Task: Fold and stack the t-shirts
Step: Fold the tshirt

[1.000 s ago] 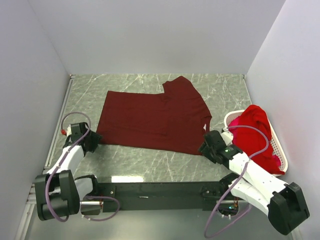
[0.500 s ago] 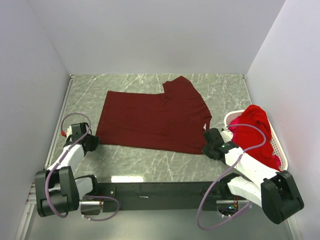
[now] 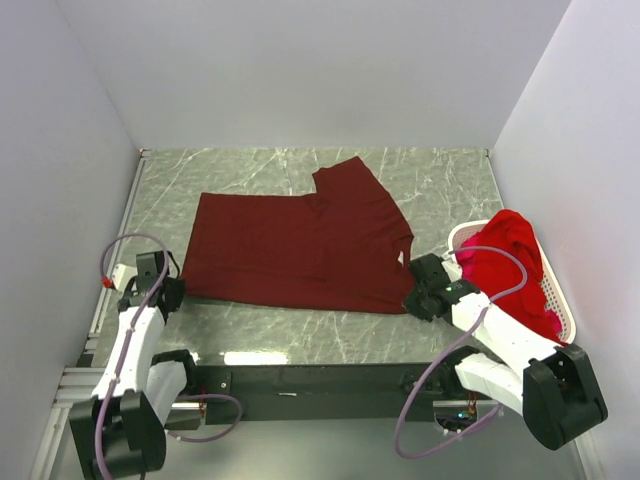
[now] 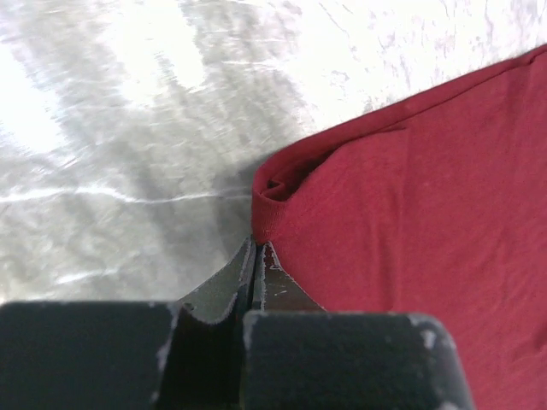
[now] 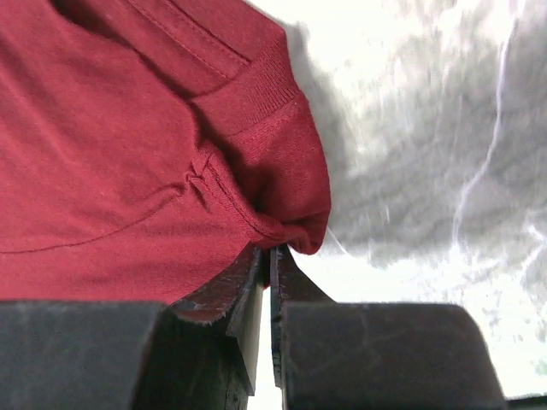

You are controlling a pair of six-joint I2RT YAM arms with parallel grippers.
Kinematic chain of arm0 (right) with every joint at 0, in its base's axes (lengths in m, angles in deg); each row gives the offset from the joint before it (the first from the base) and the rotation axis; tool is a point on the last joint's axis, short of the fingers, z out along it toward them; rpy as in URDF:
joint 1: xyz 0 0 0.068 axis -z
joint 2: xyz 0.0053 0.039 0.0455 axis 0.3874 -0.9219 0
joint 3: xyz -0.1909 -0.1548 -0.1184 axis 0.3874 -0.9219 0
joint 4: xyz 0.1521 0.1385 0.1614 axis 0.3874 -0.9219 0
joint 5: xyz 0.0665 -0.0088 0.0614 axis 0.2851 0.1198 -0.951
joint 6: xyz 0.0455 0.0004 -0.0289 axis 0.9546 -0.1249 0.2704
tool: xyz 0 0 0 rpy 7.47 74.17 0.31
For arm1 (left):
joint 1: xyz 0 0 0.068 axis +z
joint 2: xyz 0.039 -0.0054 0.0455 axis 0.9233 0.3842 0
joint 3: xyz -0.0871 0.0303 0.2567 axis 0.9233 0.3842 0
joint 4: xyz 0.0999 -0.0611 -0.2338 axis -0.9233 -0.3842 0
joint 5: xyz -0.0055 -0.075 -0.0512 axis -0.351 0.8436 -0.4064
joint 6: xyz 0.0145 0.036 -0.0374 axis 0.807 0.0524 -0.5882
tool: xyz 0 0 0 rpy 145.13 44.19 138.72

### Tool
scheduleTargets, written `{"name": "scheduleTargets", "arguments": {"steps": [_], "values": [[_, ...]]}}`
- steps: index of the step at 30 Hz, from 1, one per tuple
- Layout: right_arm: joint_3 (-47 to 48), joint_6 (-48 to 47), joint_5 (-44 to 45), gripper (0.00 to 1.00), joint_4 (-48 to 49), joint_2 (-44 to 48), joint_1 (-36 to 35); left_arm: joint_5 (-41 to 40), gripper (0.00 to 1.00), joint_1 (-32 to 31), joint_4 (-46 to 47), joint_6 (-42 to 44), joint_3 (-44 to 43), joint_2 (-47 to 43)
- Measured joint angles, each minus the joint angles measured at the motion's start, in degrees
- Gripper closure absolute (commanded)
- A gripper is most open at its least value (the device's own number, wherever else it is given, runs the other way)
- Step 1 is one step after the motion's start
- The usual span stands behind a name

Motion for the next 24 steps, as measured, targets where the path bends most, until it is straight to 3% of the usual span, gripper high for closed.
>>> {"name": "scheduleTargets", "arguments": {"steps": [3, 4, 5, 6, 7, 8, 9, 15, 18, 20, 24], "values": [[0.1, 0.2, -1.7, 0.81, -2.3, 0.6, 0.0, -1.0, 0.98, 0.0, -3.0, -2.1, 0.0, -2.9], [0.1, 0.4, -2.1, 0.76, -3.2, 1.3, 0.0, -1.1, 0.93, 0.0, -3.8, -2.8, 0.0, -3.4], [0.1, 0.4, -2.4, 0.62, -4.2, 2.3, 0.0, -1.2, 0.87, 0.0, -4.7, -3.2, 0.0, -3.8], [0.0, 0.7, -2.4, 0.56, -5.2, 3.5, 0.1, -1.2, 0.67, 0.0, -5.3, -3.5, 0.0, -4.2], [0.0, 0.7, -2.4, 0.51, -6.3, 4.8, 0.1, -1.4, 0.56, 0.0, -5.8, -3.7, 0.0, -4.6], [0.0, 0.6, -2.3, 0.44, -7.2, 5.9, 0.2, -1.6, 0.32, 0.0, -6.4, -4.3, 0.0, -5.0], [0.0, 0.6, -2.2, 0.41, -8.1, 6.9, 0.2, -1.7, 0.25, 0.0, -7.0, -4.4, -0.1, -5.4], [3.1, -0.5, -0.9, 0.37, -14.4, 9.0, 0.3, -2.9, 0.18, 0.1, -11.3, -4.8, -5.0, -5.3], [9.9, -3.3, -0.2, 0.37, -15.1, 8.6, 0.4, -3.5, 0.26, 0.1, -11.6, -2.3, -10.7, -4.4], [17.2, -6.8, -0.6, 0.36, -13.6, 5.0, 1.0, -2.1, 0.34, 0.2, -9.0, 0.4, -14.3, -1.9], [35.9, -14.9, -2.9, 0.36, -3.1, -10.1, 4.2, 3.3, 0.37, 0.3, 1.2, 6.0, -22.2, 12.3]]}}
